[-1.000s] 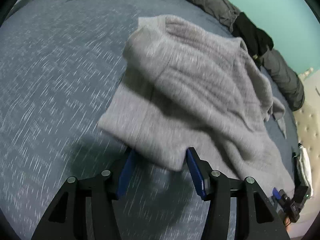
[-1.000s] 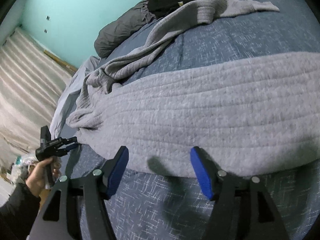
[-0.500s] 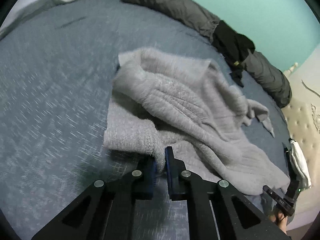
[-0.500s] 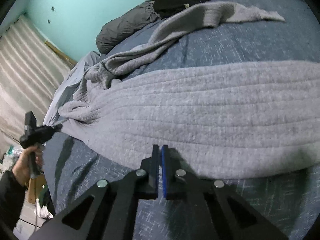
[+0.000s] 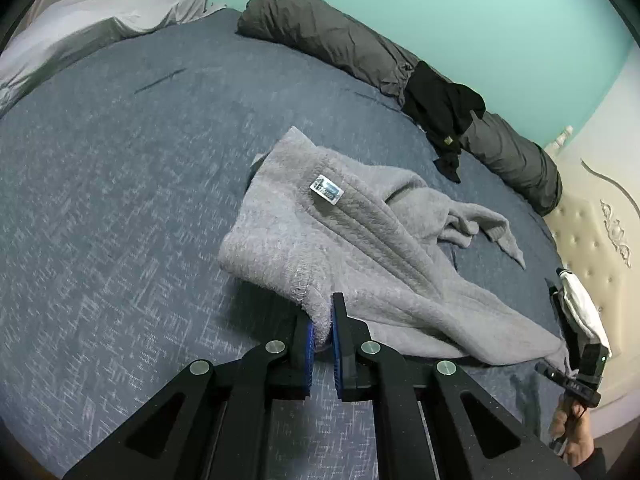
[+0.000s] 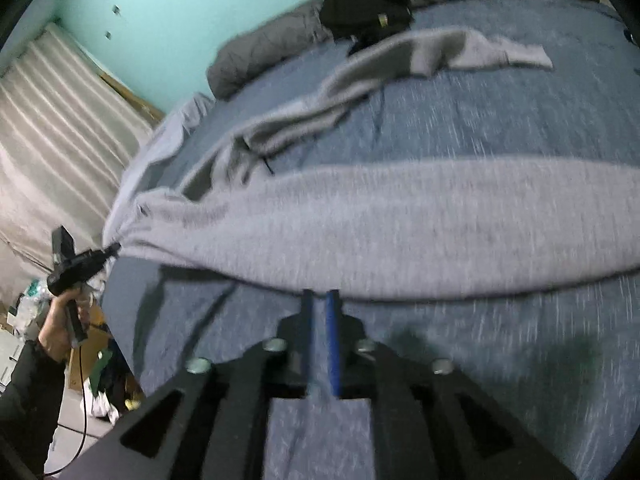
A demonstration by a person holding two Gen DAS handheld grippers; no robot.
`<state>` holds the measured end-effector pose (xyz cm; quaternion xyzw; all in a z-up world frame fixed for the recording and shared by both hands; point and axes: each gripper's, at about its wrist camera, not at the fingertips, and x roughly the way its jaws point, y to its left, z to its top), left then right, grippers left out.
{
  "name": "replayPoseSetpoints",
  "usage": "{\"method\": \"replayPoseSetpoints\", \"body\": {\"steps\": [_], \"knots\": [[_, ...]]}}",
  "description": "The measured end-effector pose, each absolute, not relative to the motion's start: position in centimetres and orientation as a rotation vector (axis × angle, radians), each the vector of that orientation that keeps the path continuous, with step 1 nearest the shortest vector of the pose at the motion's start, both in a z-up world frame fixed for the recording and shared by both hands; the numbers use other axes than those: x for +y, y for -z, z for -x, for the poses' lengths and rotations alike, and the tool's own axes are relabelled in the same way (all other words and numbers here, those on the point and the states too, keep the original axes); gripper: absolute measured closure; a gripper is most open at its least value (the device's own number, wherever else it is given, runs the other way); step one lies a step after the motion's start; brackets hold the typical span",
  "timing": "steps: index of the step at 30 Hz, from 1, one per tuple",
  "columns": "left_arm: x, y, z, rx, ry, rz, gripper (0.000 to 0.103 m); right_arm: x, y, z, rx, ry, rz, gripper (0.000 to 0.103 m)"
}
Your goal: Fold clothes
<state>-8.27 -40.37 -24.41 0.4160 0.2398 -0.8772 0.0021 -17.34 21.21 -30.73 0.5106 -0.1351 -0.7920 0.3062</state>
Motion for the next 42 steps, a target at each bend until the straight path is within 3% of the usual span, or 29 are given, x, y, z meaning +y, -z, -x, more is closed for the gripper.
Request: {"method": "replayPoseSetpoints", "body": {"steps": [1, 2, 9, 10, 12, 13, 14, 18, 28, 33, 37, 42], "knots": [[-40.3, 24.6, 8.2, 0.764, 2.75, -1.302, 0.096, 21.1, 31.5, 17.4, -0.355, 2.086, -1.403, 0.048], [-40.2, 24.8, 8.4, 0.767, 2.748, -1.302, 0.096, 21.2, 32.4, 17.6, -0.382, 2.08, -1.442, 0.044], [-40.2, 25.2, 8.6, 0.746, 2.752, -1.307, 0.095, 23.7, 36.4, 20.1, -0.73, 2.124, -1.481, 0.044], [-40.2, 25.2, 8.6, 0.745, 2.752, -1.308, 0.095, 23.8, 36.6, 20.5, -0.758, 2.134, -1.471, 0.045], [-40.2, 25.3, 8.6, 0.74, 2.753, -1.309, 0.095, 23.7, 36.5, 21.1, -0.761, 2.155, -1.454, 0.062], [-40.2, 25.3, 8.7, 0.734, 2.754, -1.311, 0.095, 23.6, 36.1, 21.2, -0.746, 2.168, -1.449, 0.083], [-40.1, 25.3, 8.7, 0.728, 2.755, -1.313, 0.095, 23.6, 35.8, 21.3, -0.73, 2.181, -1.445, 0.093], [-40.3, 25.5, 9.0, 0.714, 2.753, -1.322, 0.095, 23.3, 32.8, 21.6, -0.629, 2.223, -1.39, 0.098], [-40.5, 26.7, 9.8, 0.708, 2.721, -1.367, 0.095, 24.0, 29.5, 27.7, -0.695, 2.274, -1.347, 0.099], [-40.2, 27.9, 10.5, 0.703, 2.695, -1.414, 0.095, 23.4, 31.8, 30.9, -0.699, 2.233, -1.415, 0.095], [-39.9, 28.5, 11.2, 0.69, 2.684, -1.447, 0.095, 24.0, 31.9, 31.1, -0.664, 2.294, -1.366, 0.087], [-39.7, 28.8, 11.5, 0.666, 2.686, -1.457, 0.095, 26.3, 30.0, 29.8, -0.663, 2.365, -1.25, 0.065]]}}
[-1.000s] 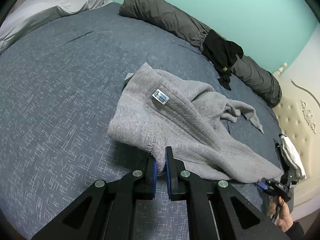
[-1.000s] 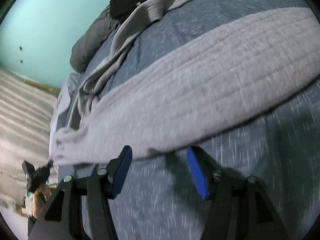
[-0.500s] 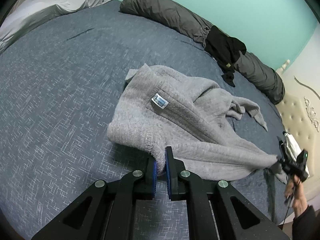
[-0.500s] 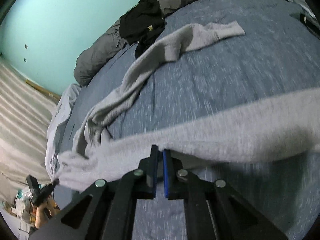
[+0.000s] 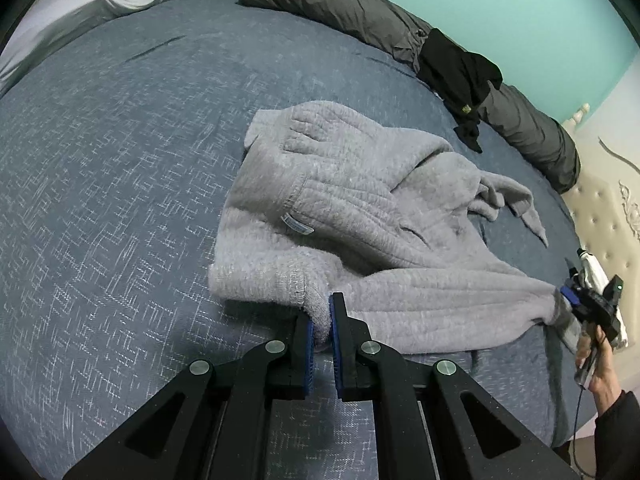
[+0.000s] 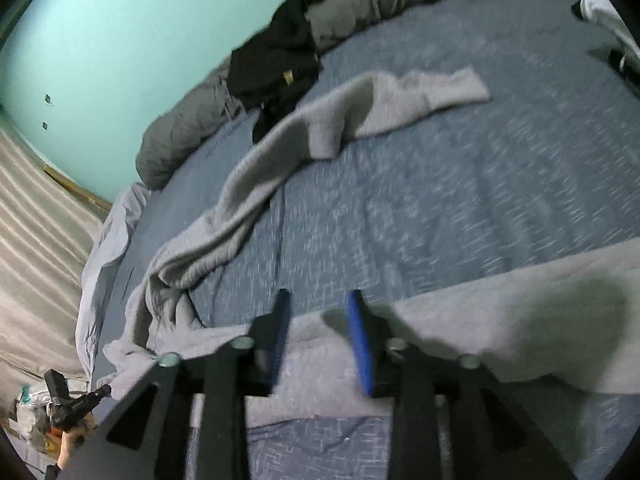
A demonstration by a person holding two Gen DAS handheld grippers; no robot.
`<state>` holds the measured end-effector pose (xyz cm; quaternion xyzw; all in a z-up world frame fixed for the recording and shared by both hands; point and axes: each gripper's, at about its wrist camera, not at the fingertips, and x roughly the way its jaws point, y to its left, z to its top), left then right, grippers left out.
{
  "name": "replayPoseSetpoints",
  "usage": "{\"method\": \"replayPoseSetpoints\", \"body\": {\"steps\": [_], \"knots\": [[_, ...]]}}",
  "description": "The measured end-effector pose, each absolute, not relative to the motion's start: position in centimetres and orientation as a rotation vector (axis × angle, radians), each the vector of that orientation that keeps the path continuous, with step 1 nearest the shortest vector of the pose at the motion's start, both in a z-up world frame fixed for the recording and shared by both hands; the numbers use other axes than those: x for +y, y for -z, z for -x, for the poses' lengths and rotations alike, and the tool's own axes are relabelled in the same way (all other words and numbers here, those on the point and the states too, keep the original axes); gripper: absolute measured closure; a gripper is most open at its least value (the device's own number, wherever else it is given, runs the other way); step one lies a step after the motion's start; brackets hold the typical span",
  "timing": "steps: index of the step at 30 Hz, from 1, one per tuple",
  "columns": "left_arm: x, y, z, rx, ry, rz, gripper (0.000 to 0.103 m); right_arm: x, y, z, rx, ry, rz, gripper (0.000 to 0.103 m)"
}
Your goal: Fold clothes
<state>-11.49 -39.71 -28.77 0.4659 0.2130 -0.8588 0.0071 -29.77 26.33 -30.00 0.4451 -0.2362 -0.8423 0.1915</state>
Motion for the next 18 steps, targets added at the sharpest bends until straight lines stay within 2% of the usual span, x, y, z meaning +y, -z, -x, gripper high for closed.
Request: {"method": "replayPoseSetpoints", "body": {"steps": [7, 9, 11, 14, 18], "knots": [[-39.7, 28.6, 11.4, 0.656, 2.692, -1.456, 0.095, 27.5, 29.7, 26.7, -0.673, 2.318, -1.293, 0.065], [-39.7, 28.6, 11.3, 0.657, 2.692, -1.456, 0.095, 27.3, 30.6, 25.6, -0.683, 2.299, -1.336, 0.063], [-39.7, 28.6, 11.3, 0.657, 2.693, -1.455, 0.095, 27.1, 31.8, 24.7, -0.686, 2.284, -1.384, 0.057], [-39.7, 28.5, 11.2, 0.653, 2.695, -1.454, 0.095, 26.6, 33.9, 24.0, -0.672, 2.269, -1.449, 0.057], [-39.8, 28.4, 11.1, 0.641, 2.701, -1.454, 0.095, 26.5, 35.8, 24.3, -0.751, 2.245, -1.446, 0.057]]}}
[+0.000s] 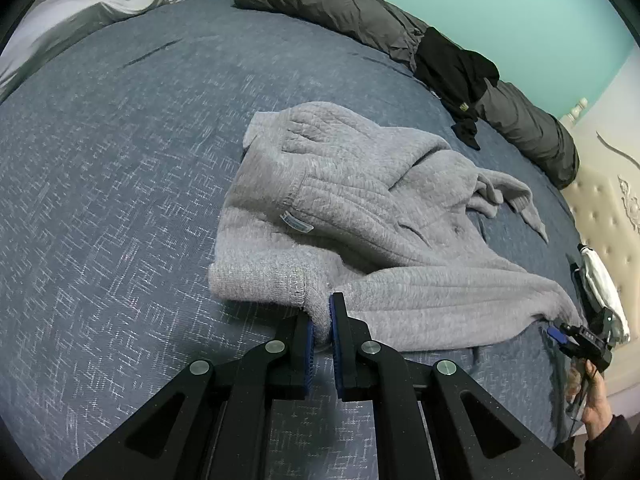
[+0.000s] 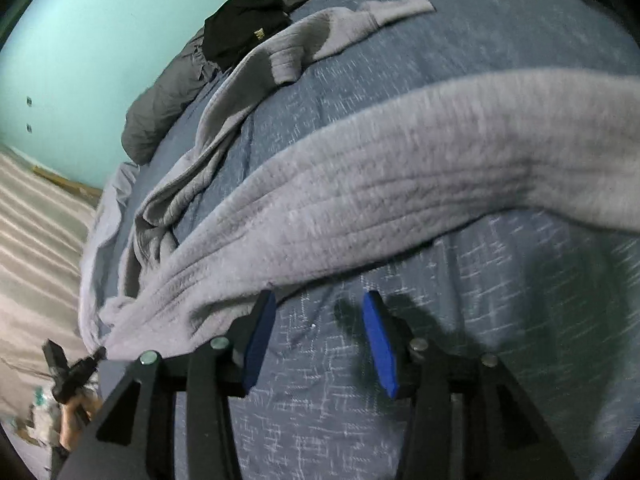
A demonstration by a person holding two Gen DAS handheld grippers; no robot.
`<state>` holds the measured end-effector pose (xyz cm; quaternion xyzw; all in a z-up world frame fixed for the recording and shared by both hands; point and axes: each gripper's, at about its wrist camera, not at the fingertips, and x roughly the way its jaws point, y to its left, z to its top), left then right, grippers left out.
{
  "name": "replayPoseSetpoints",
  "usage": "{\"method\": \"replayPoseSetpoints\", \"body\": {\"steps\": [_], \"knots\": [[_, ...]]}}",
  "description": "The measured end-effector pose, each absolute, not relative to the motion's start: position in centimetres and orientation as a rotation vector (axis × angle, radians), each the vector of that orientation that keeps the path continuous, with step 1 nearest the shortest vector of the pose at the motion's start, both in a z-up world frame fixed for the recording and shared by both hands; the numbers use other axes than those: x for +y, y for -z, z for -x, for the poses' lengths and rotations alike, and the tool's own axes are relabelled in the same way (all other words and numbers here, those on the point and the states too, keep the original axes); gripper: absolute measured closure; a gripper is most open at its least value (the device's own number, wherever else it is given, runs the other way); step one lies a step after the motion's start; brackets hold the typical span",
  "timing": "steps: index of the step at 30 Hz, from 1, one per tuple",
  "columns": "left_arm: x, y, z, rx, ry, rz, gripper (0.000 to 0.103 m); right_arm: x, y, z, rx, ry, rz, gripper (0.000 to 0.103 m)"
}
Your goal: Fold clothes
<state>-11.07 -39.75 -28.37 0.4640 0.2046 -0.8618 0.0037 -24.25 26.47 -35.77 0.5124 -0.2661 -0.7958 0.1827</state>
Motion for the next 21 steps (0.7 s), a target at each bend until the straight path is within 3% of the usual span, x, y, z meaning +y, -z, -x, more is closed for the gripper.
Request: {"method": "replayPoseSetpoints", "body": {"steps": [11, 12, 14, 21], "knots": [[-39.9, 28.9, 11.4, 0.627, 2.699, -1.454, 0.095, 24.9, 37.2, 27.2, -0.773, 2.28, -1.404, 0.058], [-39.9, 28.9, 11.4, 0.621, 2.699, -1.451, 0.095, 24.9, 37.2, 27.4, -0.787, 2.274, -1.393, 0.062], [-40.0, 28.8, 11.3, 0.612, 2.7, -1.448, 0.095, 24.8, 36.6, 27.5, -0.76, 2.277, -1.385, 0.089], [-40.9, 27.2, 10.6, 0.613, 2.708, -1.427, 0.095, 25.5, 32.4, 26.4, -0.649, 2.246, -1.389, 0.095]]}}
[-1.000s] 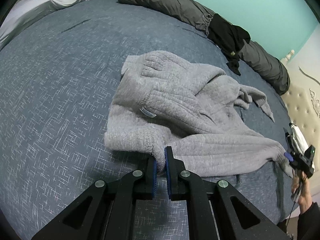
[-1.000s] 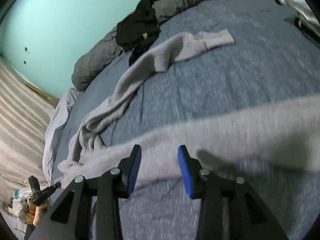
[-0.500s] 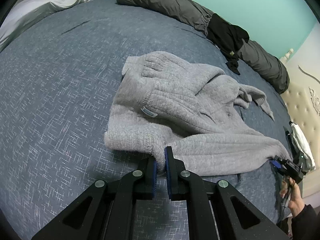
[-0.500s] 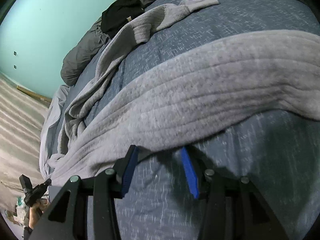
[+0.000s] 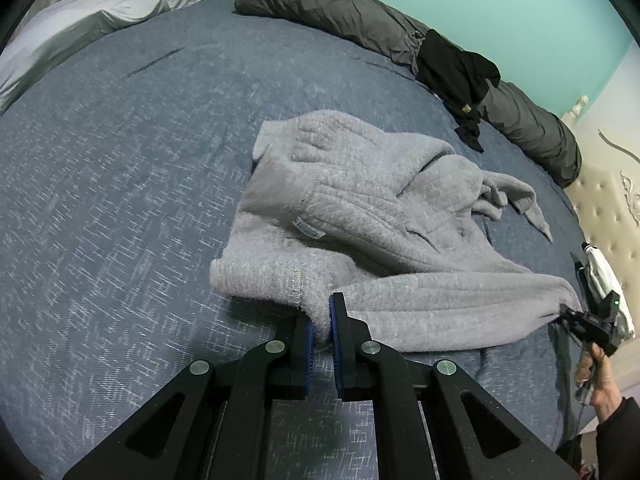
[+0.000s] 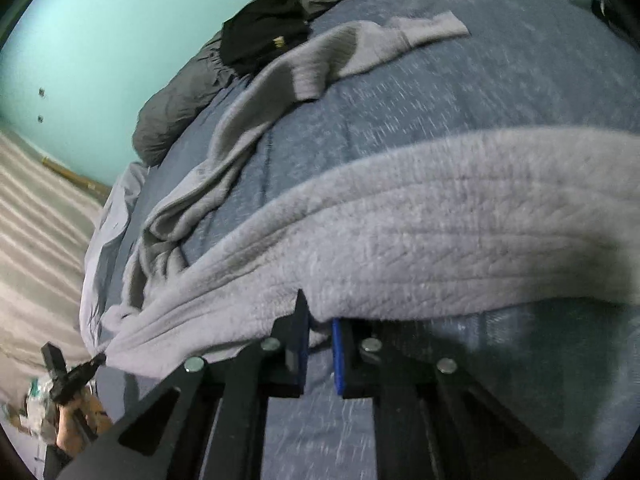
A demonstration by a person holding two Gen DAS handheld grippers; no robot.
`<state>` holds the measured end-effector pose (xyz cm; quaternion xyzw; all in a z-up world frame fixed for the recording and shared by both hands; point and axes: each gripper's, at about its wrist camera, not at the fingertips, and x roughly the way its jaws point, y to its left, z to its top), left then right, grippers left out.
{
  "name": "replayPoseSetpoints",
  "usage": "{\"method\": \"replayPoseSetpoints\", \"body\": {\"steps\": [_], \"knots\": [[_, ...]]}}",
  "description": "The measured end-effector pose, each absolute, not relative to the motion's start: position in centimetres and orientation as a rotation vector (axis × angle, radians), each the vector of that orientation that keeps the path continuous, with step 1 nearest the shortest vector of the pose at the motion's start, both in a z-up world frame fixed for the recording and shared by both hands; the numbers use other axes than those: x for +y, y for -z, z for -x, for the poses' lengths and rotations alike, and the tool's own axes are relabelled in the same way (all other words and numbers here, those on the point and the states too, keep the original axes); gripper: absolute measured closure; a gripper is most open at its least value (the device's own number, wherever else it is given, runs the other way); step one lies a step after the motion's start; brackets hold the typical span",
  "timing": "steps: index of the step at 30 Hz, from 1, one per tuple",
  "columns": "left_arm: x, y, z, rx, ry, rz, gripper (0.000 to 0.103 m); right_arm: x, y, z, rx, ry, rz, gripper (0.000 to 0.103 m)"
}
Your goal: Fold clothes
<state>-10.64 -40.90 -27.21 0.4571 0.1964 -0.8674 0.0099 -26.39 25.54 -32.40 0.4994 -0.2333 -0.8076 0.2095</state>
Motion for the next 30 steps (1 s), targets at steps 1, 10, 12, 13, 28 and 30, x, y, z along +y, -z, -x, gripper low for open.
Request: {"method": "replayPoseSetpoints", "body": {"steps": [1, 10, 12, 13, 28, 30], "knots": [[-41.0, 26.7, 10.4, 0.616, 2.712, -1.419, 0.095, 25.7, 31.4, 26.1, -0.632, 2.236, -1.396, 0.095], [-42.5, 23.8, 7.2, 0.635, 2.711, -1.395, 0.096, 24.5, 27.5, 20.7, -0.344, 2.044, -1.587, 0.095], [-42.6, 24.8, 6.5, 0.64, 2.689, -1.427, 0.096, 24.1, 29.2, 19.3, -0.315, 1.999, -1.647, 0.095], [-42.6, 25.4, 6.1, 0.645, 2.677, -1.446, 0.096, 24.0, 30.3, 18.8, -0.303, 1.983, -1.681, 0.095], [-43.7, 28.9, 4.2, 0.663, 2.539, -1.543, 0.085, 26.4, 29.4, 16.3, -0.178, 1.946, -1.774, 0.078], [-44.0, 27.7, 4.0, 0.648, 2.557, -1.497, 0.084, 27.8, 27.6, 16.2, -0.172, 1.981, -1.722, 0.078]]}}
